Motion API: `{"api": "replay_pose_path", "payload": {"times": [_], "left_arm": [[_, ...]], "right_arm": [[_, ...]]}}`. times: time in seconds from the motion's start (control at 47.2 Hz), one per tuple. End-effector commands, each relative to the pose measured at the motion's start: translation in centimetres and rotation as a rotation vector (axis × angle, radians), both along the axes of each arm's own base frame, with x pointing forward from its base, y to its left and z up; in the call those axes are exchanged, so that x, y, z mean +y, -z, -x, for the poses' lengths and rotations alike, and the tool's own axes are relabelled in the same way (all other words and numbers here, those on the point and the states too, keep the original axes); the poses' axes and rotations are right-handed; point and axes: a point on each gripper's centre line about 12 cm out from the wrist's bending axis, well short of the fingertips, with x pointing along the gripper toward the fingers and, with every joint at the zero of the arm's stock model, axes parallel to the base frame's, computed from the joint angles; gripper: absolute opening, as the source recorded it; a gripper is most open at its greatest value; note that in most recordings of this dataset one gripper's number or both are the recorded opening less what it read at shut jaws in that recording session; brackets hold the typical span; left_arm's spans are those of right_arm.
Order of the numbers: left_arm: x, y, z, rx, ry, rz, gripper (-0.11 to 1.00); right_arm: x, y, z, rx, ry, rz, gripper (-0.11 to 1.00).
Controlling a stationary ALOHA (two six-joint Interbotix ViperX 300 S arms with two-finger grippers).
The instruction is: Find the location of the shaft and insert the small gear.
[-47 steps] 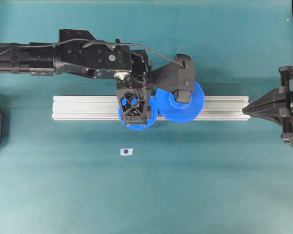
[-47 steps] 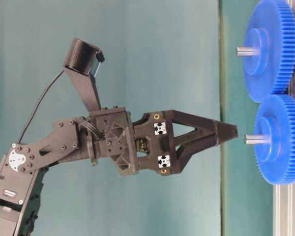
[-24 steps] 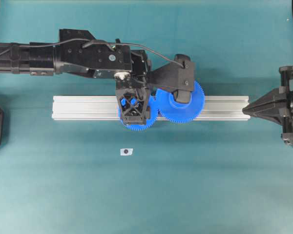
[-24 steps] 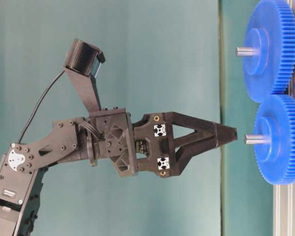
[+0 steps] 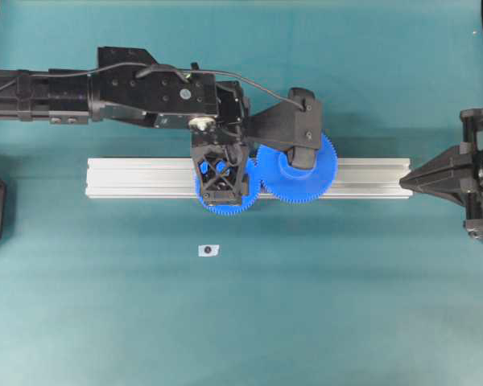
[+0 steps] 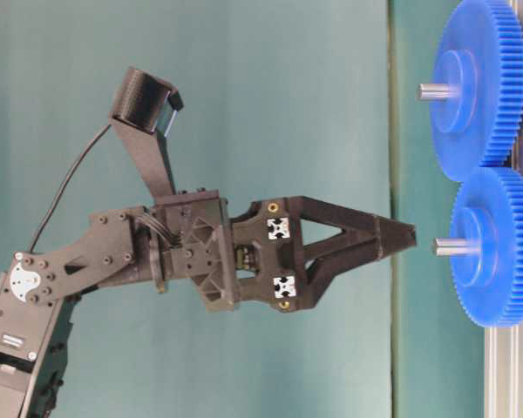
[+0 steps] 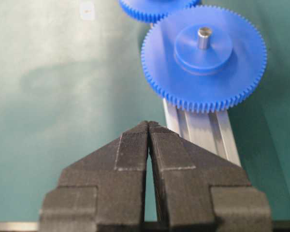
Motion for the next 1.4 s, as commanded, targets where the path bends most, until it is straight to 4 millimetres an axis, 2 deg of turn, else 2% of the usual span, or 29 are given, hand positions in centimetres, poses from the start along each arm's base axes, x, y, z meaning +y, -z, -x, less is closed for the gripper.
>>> {"api": "replay_pose_path", "payload": {"times": [0.0, 0.974, 1.377], "left_arm": [[0.0, -2.5, -0.2, -0.061, -0.001, -0.009, 0.9], [-0.5, -7.1, 1.6, -0.124, -0.011, -0.011, 0.9], [-0.7, -8.0, 1.8, -0.145, -0.004, -0.013, 0.9]], "right_arm": [[0.0, -0.4, -0.3, -0.016, 0.007, -0.007, 0.04], [0.0, -0.4, -0.2, -0.017, 0.007, -0.008, 0.04], [0.0, -0.5, -0.3, -0.02, 0.007, -0.008, 0.04]]}}
